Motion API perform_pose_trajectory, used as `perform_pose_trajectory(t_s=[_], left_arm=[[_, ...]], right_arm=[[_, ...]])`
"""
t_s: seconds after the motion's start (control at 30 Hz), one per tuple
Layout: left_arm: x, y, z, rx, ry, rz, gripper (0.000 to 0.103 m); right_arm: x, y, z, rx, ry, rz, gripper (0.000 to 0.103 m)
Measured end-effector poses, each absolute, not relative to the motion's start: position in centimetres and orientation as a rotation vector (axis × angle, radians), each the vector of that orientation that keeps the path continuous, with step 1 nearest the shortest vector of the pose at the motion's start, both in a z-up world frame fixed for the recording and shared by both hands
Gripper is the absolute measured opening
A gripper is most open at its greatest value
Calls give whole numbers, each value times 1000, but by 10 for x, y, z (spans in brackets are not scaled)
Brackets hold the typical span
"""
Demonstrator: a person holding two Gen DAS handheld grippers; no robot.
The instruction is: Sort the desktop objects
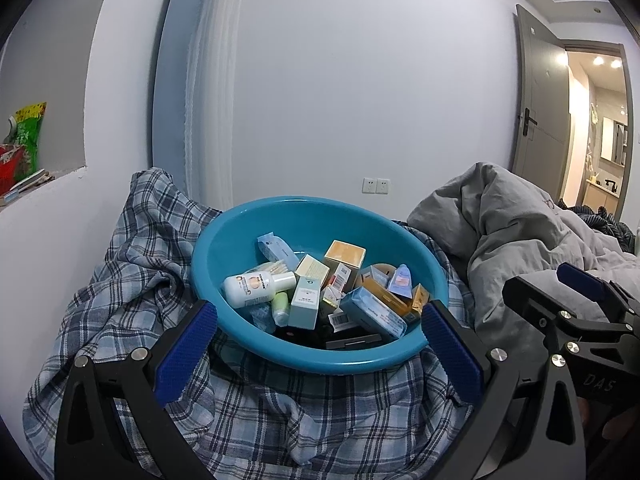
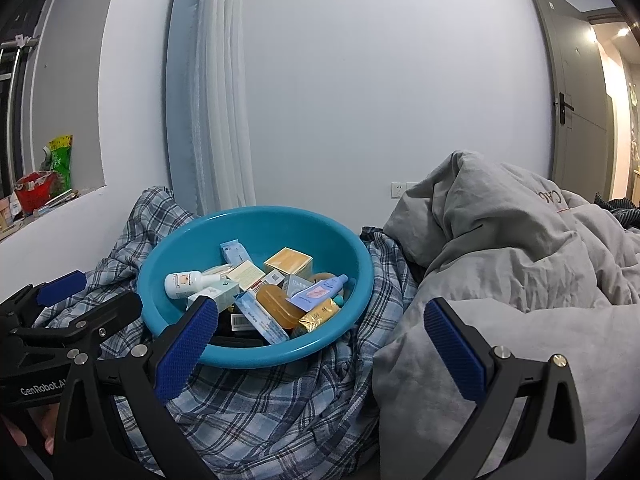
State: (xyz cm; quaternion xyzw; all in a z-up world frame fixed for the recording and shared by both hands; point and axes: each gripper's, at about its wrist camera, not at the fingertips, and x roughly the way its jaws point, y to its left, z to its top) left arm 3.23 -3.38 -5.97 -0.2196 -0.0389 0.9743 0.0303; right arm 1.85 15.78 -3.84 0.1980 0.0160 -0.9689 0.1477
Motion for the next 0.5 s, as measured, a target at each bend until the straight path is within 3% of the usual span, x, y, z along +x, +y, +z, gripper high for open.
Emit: perform_pose_trajectory(t_s=[0.5], left_arm=[[29,-34,-63,-683,-107,3004,103]], right_arm=[[19,156,-39,570,59,-2793,103]])
